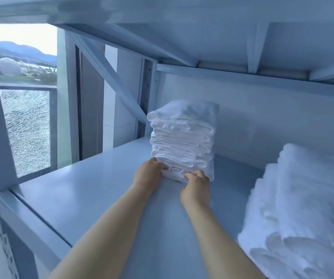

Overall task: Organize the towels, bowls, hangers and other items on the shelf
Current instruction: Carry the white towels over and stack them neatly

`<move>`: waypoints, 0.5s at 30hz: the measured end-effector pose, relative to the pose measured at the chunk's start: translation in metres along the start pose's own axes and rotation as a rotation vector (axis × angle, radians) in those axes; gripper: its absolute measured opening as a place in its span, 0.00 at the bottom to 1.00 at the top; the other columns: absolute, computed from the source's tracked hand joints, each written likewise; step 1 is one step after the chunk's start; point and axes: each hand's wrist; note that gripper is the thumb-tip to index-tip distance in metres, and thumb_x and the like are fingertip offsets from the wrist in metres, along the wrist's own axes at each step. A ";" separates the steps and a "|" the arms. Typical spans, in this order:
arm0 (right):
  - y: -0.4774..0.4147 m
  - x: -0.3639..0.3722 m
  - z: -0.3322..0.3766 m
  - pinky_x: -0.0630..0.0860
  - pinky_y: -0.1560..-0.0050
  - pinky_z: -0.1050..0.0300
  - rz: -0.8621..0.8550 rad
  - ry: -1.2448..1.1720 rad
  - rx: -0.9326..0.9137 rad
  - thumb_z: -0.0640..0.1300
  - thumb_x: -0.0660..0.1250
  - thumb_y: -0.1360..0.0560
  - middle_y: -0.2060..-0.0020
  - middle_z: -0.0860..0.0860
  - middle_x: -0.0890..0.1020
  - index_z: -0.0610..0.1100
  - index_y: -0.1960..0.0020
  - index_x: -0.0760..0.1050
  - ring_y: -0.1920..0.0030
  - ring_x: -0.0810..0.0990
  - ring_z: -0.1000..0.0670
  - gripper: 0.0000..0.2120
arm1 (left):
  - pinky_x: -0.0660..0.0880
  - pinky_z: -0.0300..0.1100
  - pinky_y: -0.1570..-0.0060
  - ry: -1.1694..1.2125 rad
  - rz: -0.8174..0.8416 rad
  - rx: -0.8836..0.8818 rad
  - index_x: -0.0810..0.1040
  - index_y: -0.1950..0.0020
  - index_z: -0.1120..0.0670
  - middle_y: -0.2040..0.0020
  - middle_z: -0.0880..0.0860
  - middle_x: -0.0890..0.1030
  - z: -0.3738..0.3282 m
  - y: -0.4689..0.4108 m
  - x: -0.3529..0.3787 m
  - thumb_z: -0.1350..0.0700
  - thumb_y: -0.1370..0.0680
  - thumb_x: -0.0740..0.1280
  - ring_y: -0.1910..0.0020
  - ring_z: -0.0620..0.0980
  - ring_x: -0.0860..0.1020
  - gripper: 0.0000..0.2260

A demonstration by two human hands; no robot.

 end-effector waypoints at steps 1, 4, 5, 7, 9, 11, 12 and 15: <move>0.000 -0.001 0.000 0.66 0.38 0.61 0.003 -0.002 0.002 0.32 0.57 0.26 0.36 0.51 0.69 0.49 0.32 0.71 0.35 0.66 0.48 0.25 | 0.70 0.44 0.45 0.008 -0.008 -0.006 0.77 0.38 0.47 0.40 0.53 0.74 -0.001 -0.001 0.001 0.59 0.23 0.61 0.41 0.55 0.74 0.15; 0.002 -0.004 0.001 0.66 0.39 0.61 0.022 0.002 -0.002 0.32 0.57 0.26 0.37 0.51 0.70 0.50 0.33 0.71 0.35 0.66 0.49 0.25 | 0.68 0.40 0.50 0.063 -0.024 -0.038 0.79 0.42 0.51 0.44 0.52 0.77 0.000 0.001 0.000 0.55 0.22 0.62 0.43 0.54 0.75 0.11; 0.002 -0.006 0.002 0.66 0.39 0.60 0.028 0.002 -0.005 0.32 0.57 0.26 0.37 0.50 0.70 0.50 0.33 0.71 0.35 0.66 0.49 0.24 | 0.67 0.40 0.51 0.063 -0.023 -0.037 0.79 0.43 0.53 0.44 0.53 0.77 0.001 0.002 -0.002 0.55 0.22 0.62 0.44 0.54 0.75 0.11; 0.006 -0.010 0.004 0.67 0.39 0.60 0.050 0.012 -0.015 0.32 0.58 0.26 0.37 0.49 0.70 0.49 0.33 0.71 0.35 0.66 0.48 0.25 | 0.68 0.40 0.49 0.032 -0.012 -0.021 0.79 0.43 0.54 0.43 0.54 0.77 0.001 0.005 -0.006 0.56 0.22 0.62 0.44 0.54 0.75 0.10; 0.011 -0.014 0.007 0.68 0.40 0.59 0.077 0.038 -0.042 0.32 0.58 0.26 0.38 0.48 0.70 0.50 0.32 0.70 0.35 0.66 0.47 0.25 | 0.69 0.41 0.47 -0.001 -0.009 -0.019 0.79 0.42 0.54 0.42 0.54 0.77 0.002 0.011 -0.013 0.55 0.21 0.62 0.43 0.55 0.75 0.11; 0.020 -0.018 0.011 0.69 0.41 0.57 0.105 0.070 -0.096 0.32 0.58 0.26 0.39 0.48 0.70 0.49 0.32 0.70 0.36 0.66 0.46 0.25 | 0.71 0.42 0.46 -0.023 0.008 -0.019 0.79 0.42 0.54 0.43 0.54 0.77 0.006 0.019 -0.021 0.53 0.21 0.62 0.43 0.55 0.76 0.11; 0.025 -0.020 0.013 0.69 0.42 0.57 0.120 0.085 -0.133 0.32 0.58 0.26 0.39 0.48 0.71 0.49 0.33 0.70 0.36 0.66 0.46 0.24 | 0.71 0.44 0.45 -0.037 0.012 -0.017 0.79 0.42 0.53 0.43 0.54 0.77 0.009 0.025 -0.025 0.54 0.21 0.62 0.44 0.55 0.76 0.11; 0.042 -0.028 0.022 0.71 0.46 0.55 0.152 0.111 -0.231 0.34 0.59 0.26 0.40 0.48 0.72 0.49 0.35 0.72 0.37 0.68 0.46 0.22 | 0.72 0.45 0.46 -0.092 0.010 0.001 0.80 0.42 0.51 0.43 0.53 0.77 0.019 0.046 -0.039 0.59 0.21 0.61 0.44 0.55 0.76 0.12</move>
Point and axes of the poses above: each hand's wrist, its own y-axis away from the middle knuckle, its own x-axis out of the palm, z = x × y
